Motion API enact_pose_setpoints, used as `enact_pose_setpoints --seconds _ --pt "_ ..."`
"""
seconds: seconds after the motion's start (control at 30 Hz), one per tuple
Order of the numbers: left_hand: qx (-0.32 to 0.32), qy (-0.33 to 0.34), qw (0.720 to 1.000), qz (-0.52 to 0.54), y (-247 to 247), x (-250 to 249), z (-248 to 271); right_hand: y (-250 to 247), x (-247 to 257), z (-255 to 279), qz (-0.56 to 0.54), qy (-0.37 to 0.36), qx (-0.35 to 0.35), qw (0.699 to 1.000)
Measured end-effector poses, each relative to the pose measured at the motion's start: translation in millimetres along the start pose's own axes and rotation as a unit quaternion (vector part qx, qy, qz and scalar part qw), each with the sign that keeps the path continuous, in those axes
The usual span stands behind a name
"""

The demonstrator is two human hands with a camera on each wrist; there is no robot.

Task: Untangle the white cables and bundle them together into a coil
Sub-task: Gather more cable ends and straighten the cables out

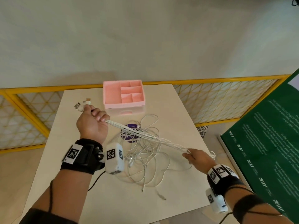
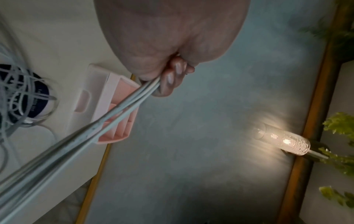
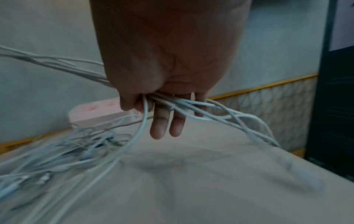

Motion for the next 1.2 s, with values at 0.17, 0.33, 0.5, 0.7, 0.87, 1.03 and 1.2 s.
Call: enact_pose_setpoints --seconds 0.17,0.33,0.5,0.7,0.87,1.03,1.2 --pt "-0.006 0.026 0.999 0.019 -6 -25 -11 4 -48 1 0.001 0.05 0.0 0.999" --pt "-0.021 0.02 0.999 0.019 -14 -24 -12 -18 -60 0 -0.013 0.078 -0.024 0.997" --pt "-0.028 -0.026 0.999 -0.03 -23 -3 -6 -73 -75 10 0.074 0.12 -0.119 0.983" --pt "0.001 -0.111 0.984 -0.14 -33 26 5 -89 -98 28 0.113 0.189 -0.16 0.962" --pt "-0.004 -0.142 0.977 -0.16 -45 36 9 -28 -130 42 0.08 0.286 -0.098 0.95" --pt "-0.011 -0.146 0.974 -0.17 -45 45 11 29 -141 39 0.0 0.306 0.034 0.952" --pt "-0.006 -0.141 0.977 -0.159 -37 49 15 11 -99 19 0.05 0.283 0.122 0.95"
Point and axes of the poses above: each hand's wrist, its own z-axis away from the middle knuckle, its own y-axis out of the palm, x = y × z, the point moved 3 cm from there along -z, towards the middle knuckle, and after that the axes turned 8 degrees about x, right-handed, at the moved point
